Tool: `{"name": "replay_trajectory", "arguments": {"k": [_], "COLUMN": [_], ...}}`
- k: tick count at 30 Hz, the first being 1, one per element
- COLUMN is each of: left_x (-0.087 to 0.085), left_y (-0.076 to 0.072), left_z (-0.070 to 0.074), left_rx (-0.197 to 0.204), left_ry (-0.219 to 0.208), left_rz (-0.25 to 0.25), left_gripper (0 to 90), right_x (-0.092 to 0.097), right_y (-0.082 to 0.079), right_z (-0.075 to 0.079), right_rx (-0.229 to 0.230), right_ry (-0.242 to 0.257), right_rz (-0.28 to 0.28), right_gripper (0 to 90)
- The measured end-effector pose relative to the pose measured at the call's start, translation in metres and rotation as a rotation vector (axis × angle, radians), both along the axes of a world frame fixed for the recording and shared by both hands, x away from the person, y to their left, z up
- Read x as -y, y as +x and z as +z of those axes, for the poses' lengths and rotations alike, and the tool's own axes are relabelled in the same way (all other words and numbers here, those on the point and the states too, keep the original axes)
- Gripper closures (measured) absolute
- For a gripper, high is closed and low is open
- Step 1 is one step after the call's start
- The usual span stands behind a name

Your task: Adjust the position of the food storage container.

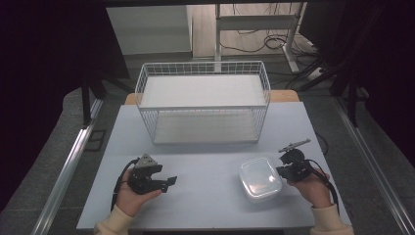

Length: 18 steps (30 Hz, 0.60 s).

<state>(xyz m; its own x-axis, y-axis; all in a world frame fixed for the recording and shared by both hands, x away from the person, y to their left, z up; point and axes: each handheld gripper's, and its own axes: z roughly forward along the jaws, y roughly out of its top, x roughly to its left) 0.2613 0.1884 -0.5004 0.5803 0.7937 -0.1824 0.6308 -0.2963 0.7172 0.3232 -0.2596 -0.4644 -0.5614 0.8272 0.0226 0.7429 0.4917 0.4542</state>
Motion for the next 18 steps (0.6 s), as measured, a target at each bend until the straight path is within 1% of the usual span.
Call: {"name": "replay_trajectory", "arguments": {"k": [2,3,6,7,9,10,12,18], "left_x": [-0.001,-0.001,-0.001,-0.002,-0.002,-0.002,-0.003,-0.005], "left_y": [0.0,0.0,0.0,0.0,0.001,0.001,0.0,-0.001], "left_z": [0.001,0.001,0.001,0.001,0.002,0.002,0.003,0.005], "left_rx": [0.003,0.003,0.002,0.002,0.003,0.005,0.006,0.013], "left_ry": [0.0,0.0,-0.001,-0.002,-0.004,-0.003,-0.006,-0.014], "left_rz": [0.001,0.001,0.004,0.005,0.005,0.006,0.01,0.014], "left_gripper": [25.9,25.8,25.9,25.9,25.9,25.9,25.9,25.9], "right_x": [-0.008,-0.008,-0.017,-0.022,-0.028,-0.028,-0.036,-0.042], "right_y": [-0.002,-0.002,-0.004,-0.005,-0.007,-0.007,-0.009,-0.017], "right_z": [-0.001,-0.001,-0.002,-0.003,-0.004,-0.004,-0.006,-0.006], "right_rx": [-0.006,-0.006,-0.01,-0.012,-0.018,-0.018,-0.031,-0.039], "right_ry": [0.004,0.004,0.001,-0.002,-0.001,-0.001,-0.004,0.014], "right_rz": [0.024,0.024,0.049,0.068,0.085,0.085,0.109,0.117], "right_gripper": [90.0,90.0,90.0,90.0,90.0,90.0,90.0,90.0]}}
